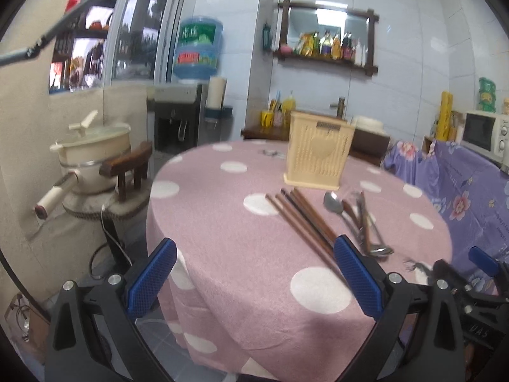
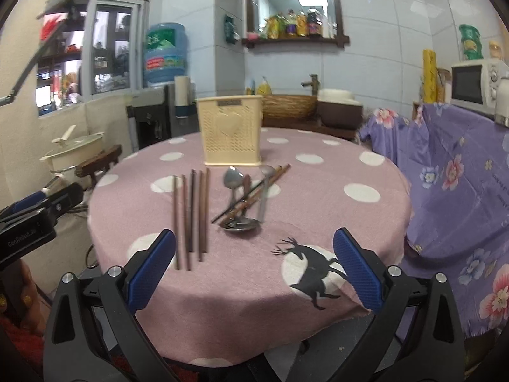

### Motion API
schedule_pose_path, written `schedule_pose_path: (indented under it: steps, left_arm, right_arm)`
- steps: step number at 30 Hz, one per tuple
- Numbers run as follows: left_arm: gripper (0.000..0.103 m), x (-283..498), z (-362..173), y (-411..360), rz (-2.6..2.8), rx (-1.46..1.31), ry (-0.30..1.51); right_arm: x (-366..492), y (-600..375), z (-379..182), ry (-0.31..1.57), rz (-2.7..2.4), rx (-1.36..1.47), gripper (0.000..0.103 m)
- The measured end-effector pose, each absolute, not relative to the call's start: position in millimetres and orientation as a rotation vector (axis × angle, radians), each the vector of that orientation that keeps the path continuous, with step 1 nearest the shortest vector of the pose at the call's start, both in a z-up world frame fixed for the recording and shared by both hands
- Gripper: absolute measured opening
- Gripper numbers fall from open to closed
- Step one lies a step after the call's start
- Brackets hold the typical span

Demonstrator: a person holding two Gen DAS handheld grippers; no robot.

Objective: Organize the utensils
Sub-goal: 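Move the right tool to the grey spoon and close on its handle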

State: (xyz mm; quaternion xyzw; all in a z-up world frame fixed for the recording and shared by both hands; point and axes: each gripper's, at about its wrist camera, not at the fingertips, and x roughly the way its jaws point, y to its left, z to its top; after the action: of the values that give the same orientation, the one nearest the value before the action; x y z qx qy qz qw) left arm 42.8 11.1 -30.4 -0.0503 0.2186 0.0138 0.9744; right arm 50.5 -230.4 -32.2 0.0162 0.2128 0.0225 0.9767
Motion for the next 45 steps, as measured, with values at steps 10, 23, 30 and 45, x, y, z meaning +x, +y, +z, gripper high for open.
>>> schedule_pose_path:
  steps: [10,23,30,45]
  left_arm:
    - [0.098,106,-40,18,0.010,-0.095,0.620]
    - [0.083,186,-45,4,-0.038,-0.036,0.783]
    - [0.080,202,-49,3,-0.055,-0.080,0.829]
    - [0.081,213,-56,6,-0.073,-0.093,0.861]
  right_arm:
    - [116,-255,-45,0.616,0.038,0.084,0.098]
    - [221,-255,-32,0.720,0.088,0.085,0.062]
    - [293,-241,-35,0.831,0.185,0.155,0.053]
    - [351,-239,-57,0.969,0.134,0.223,0.037]
